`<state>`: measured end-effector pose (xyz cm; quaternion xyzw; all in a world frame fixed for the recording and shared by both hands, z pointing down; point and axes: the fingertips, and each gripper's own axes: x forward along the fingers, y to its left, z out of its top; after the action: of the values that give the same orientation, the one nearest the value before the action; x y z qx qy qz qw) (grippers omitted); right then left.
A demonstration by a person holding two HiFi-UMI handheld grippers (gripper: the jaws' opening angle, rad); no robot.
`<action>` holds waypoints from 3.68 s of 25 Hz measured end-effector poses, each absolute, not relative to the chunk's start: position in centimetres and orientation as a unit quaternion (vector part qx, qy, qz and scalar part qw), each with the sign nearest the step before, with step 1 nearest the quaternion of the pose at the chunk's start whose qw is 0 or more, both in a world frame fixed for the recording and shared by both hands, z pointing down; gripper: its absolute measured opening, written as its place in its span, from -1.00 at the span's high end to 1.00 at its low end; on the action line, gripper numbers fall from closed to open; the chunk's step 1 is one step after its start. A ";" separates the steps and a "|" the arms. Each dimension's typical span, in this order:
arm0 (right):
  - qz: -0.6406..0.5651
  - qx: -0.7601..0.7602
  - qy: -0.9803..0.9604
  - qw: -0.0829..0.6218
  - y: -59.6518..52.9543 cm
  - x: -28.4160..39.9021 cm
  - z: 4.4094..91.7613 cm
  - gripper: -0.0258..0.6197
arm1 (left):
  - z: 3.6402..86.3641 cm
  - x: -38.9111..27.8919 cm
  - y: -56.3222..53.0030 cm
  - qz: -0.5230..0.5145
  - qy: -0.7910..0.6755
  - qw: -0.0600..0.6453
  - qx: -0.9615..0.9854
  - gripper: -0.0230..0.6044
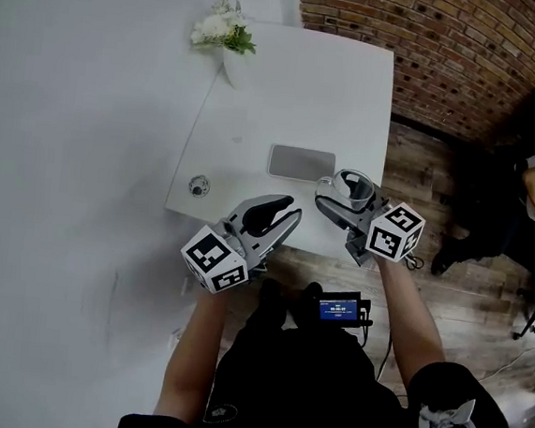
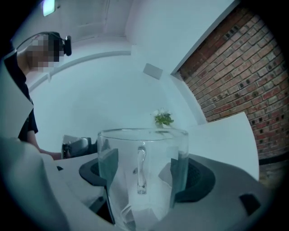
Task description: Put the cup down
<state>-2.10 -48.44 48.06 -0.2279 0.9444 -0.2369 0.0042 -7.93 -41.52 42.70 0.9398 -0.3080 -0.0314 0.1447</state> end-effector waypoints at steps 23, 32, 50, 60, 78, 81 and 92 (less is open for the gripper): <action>-0.158 -0.300 0.934 -0.111 -62.5 -9.2 60.3 -0.37 | 44.9 -12.2 -42.6 -0.023 -0.371 0.170 0.913 0.59; -0.082 -0.280 0.941 -0.171 -60.3 -8.4 61.4 -0.37 | 45.1 -12.1 -42.8 -0.027 -0.363 0.175 0.915 0.59; -0.091 -0.291 0.924 -0.233 -58.5 -5.1 64.7 -0.31 | 44.8 -11.6 -41.8 -0.026 -0.348 0.170 0.922 0.60; -0.132 -0.339 0.909 -0.206 -55.5 0.0 62.8 -0.31 | 44.1 -11.9 -40.8 -0.040 -0.340 0.165 0.925 0.60; -0.195 -0.287 0.936 -0.063 -44.1 3.3 48.5 -0.32 | 44.1 -8.8 -38.1 -0.033 -0.286 0.151 0.946 0.60; -0.179 -0.272 0.944 -0.042 -42.4 2.7 45.5 -0.32 | 43.9 -8.2 -38.3 -0.031 -0.279 0.146 0.949 0.60; -0.146 -0.283 0.948 -0.002 -40.0 2.2 41.2 -0.32 | 43.0 -6.7 -38.4 -0.039 -0.263 0.135 0.955 0.60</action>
<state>2.25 -40.02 41.23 -0.2826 0.9480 -0.1463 -0.0018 -6.73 -38.35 42.98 0.9546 -0.2630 -0.0392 0.1347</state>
